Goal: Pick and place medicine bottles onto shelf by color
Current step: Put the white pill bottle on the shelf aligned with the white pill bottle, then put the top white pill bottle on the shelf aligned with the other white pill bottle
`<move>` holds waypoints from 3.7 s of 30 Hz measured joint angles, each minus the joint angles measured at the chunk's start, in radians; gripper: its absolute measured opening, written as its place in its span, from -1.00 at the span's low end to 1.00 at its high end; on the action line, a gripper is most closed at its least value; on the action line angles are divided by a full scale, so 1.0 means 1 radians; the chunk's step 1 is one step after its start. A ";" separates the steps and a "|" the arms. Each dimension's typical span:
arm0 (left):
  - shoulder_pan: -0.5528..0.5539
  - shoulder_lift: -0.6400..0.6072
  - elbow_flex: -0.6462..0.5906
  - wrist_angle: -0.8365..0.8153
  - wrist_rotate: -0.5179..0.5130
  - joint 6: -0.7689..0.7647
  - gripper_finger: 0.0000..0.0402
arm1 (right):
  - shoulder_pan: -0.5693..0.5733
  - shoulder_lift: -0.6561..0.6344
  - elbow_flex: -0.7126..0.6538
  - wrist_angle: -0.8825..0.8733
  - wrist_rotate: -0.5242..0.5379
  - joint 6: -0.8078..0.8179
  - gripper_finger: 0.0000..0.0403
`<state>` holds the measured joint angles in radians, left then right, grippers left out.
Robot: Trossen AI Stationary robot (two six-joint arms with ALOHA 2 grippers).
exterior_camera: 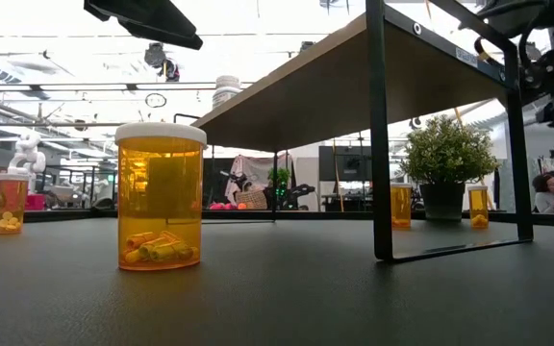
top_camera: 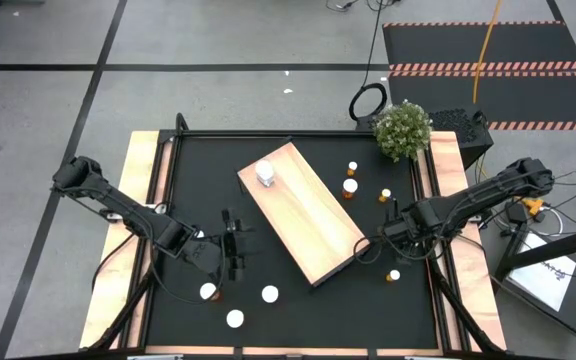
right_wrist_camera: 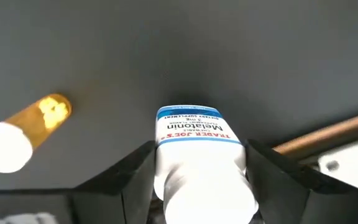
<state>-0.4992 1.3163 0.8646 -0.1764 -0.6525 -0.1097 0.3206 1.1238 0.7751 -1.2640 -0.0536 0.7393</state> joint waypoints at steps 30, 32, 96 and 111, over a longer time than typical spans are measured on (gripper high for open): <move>0.000 0.000 0.000 -0.015 0.000 -0.022 0.28 | -0.190 0.003 0.275 -0.182 0.214 -0.075 -0.34; 0.000 0.000 0.000 -0.015 0.000 -0.020 0.28 | -0.221 0.003 0.222 -0.177 0.217 -0.036 -0.30; 0.022 0.000 0.000 0.015 -0.001 0.019 0.28 | -0.542 0.000 -0.202 0.415 0.226 0.086 -0.09; 0.022 0.000 0.000 0.109 -0.001 0.085 0.28 | -0.498 -0.199 -0.141 0.436 0.191 0.034 -0.11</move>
<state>-0.4770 1.3167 0.8650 -0.0673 -0.6540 -0.0242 -0.1777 0.9246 0.6338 -0.8285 0.1373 0.7735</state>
